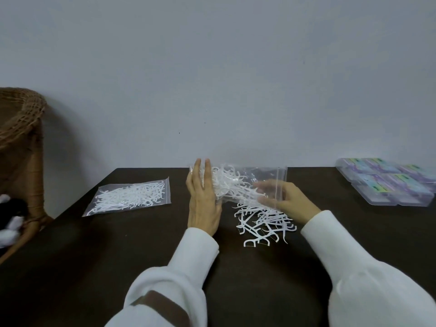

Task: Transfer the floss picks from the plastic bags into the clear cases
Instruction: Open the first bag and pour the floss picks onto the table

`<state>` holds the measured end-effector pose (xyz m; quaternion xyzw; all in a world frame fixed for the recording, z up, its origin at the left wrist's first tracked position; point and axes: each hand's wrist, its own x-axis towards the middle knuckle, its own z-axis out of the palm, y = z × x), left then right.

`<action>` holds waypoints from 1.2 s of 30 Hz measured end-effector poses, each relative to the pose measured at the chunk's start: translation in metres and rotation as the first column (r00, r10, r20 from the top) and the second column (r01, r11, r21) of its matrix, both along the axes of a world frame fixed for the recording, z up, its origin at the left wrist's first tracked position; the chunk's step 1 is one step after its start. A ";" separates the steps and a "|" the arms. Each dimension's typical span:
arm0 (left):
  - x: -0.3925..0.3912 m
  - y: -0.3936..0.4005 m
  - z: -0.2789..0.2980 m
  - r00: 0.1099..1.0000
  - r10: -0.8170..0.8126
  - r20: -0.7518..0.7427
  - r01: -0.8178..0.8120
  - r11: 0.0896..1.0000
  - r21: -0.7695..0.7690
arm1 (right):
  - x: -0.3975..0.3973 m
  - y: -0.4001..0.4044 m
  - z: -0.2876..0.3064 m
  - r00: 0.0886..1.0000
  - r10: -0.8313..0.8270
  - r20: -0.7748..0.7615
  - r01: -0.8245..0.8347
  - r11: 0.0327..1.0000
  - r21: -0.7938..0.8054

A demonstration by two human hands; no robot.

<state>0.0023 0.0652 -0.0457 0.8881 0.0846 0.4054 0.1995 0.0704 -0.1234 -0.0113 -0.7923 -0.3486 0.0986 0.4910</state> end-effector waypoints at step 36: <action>0.001 -0.014 -0.002 0.991 -0.040 0.126 0.017 0.983 0.183 | -0.009 0.012 -0.010 0.991 0.090 -0.099 -0.118 0.941 -0.317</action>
